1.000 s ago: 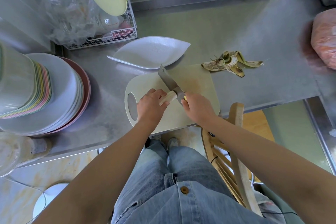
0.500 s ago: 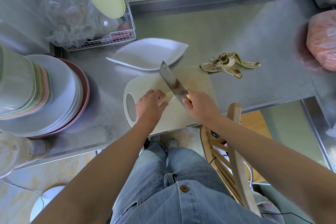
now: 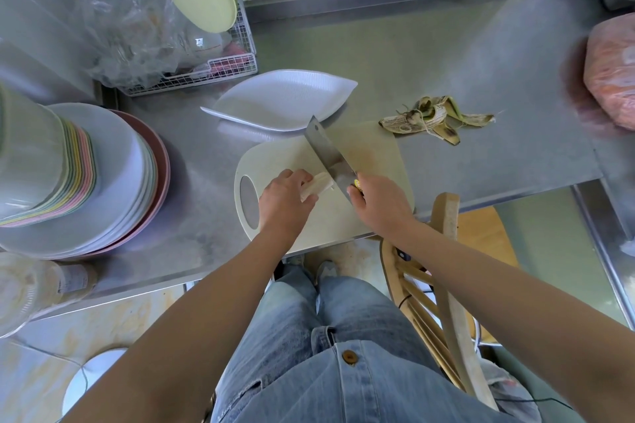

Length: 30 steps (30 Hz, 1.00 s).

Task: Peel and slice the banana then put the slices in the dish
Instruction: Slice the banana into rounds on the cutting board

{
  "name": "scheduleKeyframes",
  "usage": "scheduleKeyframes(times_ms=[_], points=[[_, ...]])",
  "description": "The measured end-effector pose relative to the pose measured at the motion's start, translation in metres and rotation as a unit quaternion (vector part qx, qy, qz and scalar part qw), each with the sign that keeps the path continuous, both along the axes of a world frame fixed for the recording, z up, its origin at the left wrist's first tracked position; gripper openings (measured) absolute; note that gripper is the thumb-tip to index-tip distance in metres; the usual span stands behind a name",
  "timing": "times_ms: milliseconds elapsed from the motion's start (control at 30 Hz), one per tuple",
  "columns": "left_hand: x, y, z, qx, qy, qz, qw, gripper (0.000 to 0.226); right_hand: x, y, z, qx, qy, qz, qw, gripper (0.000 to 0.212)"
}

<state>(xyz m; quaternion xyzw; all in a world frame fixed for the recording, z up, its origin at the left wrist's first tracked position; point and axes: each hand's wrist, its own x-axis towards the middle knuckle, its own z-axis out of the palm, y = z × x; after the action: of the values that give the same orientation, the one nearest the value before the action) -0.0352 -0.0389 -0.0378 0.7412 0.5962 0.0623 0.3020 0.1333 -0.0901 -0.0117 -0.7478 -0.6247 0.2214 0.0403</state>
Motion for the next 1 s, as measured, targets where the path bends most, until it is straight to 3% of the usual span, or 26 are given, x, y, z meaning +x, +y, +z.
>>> scheduleKeyframes(times_ms=[467,833,1000], points=[[0.001,0.002,-0.002,-0.004,0.001,0.001,1.000,0.029,0.003,0.001,0.015,0.008,0.019,0.015,1.000,0.024],[0.001,0.000,0.001,-0.009,-0.003,0.016,1.000,0.030,-0.004,-0.004,-0.007,-0.043,-0.005,0.014,0.999,0.028],[-0.002,-0.002,0.002,-0.007,-0.012,0.022,1.000,0.036,-0.002,-0.004,-0.003,-0.015,-0.007,0.006,1.000,0.028]])
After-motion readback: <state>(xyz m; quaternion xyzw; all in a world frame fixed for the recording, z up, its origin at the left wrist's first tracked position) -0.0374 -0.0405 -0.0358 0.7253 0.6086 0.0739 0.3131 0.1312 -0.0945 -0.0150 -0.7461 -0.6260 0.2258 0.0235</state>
